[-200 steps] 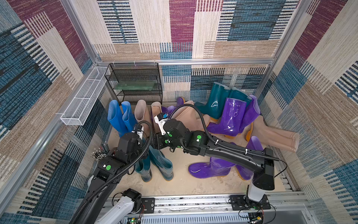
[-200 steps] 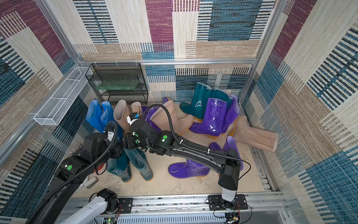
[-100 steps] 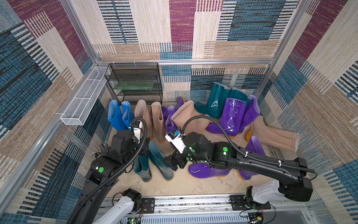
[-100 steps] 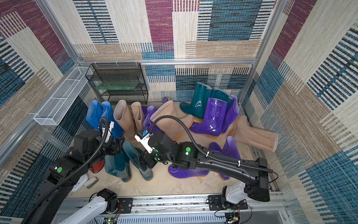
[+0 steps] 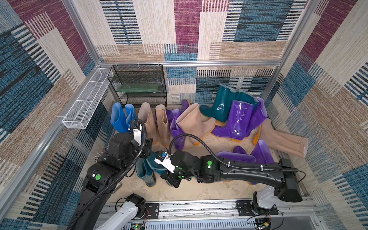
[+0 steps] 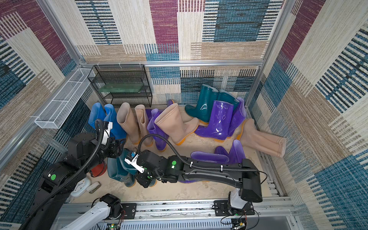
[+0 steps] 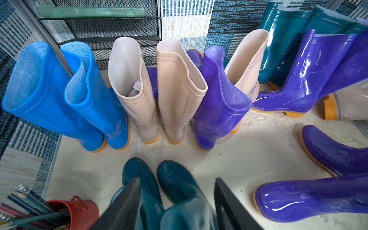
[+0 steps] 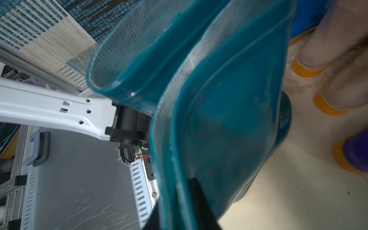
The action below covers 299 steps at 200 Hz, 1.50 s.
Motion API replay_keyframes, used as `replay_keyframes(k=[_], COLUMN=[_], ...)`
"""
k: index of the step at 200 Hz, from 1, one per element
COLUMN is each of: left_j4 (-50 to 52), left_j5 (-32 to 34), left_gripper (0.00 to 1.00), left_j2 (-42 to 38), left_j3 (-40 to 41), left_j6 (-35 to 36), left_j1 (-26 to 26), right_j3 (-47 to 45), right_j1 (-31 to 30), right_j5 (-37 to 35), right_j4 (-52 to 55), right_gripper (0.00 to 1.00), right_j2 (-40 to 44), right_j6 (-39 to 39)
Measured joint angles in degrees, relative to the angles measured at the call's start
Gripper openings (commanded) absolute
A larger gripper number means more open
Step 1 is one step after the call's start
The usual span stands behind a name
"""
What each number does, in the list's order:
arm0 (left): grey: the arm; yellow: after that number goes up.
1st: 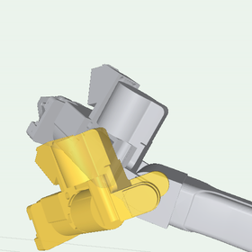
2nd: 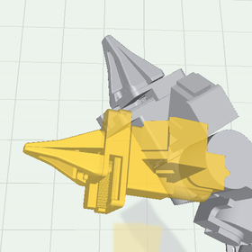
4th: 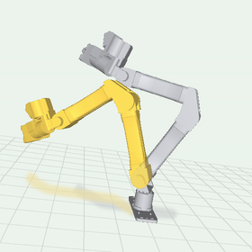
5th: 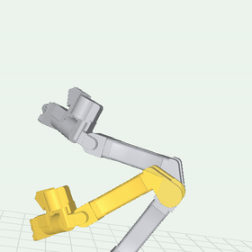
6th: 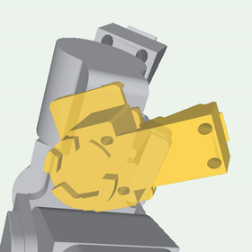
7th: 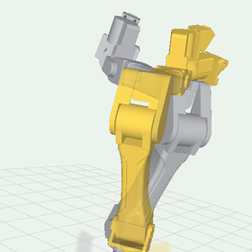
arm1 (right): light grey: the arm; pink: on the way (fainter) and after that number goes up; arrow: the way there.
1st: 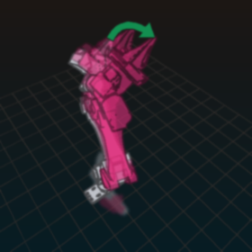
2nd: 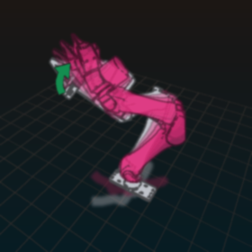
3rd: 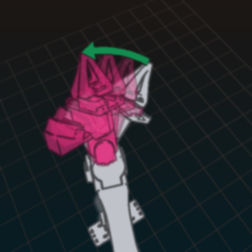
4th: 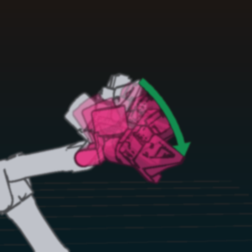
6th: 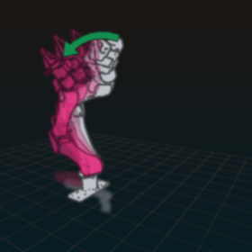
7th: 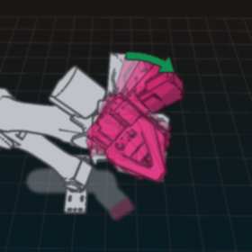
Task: Match and arrange rain boots in pairs
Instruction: Adjust the rain boot at the center of the board, then pick up the rain boot at the center of the board.
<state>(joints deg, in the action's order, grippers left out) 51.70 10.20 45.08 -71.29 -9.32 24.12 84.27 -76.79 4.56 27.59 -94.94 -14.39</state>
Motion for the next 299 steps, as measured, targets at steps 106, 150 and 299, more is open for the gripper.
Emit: replay_keyframes(k=[106, 150, 299], left_j4=[-0.46, -1.60, -6.91], left_j5=[-0.46, -4.74, -13.40], left_gripper=[0.63, 0.63, 0.61], left_j2=[2.25, 8.48, 34.34], left_j3=[-2.58, -7.06, -15.56], left_j6=[0.11, 0.48, 0.70], left_j1=[-0.09, 0.02, 2.12], right_j3=[4.31, 7.26, 28.33], right_j1=[2.64, 5.51, 43.54], right_j5=[-0.66, -12.85, -7.52], right_j4=[-0.63, 1.40, 4.92], right_gripper=[0.72, 0.91, 0.26], right_j2=[-1.88, 7.30, -18.18], right_j6=[-0.17, -0.11, -9.51])
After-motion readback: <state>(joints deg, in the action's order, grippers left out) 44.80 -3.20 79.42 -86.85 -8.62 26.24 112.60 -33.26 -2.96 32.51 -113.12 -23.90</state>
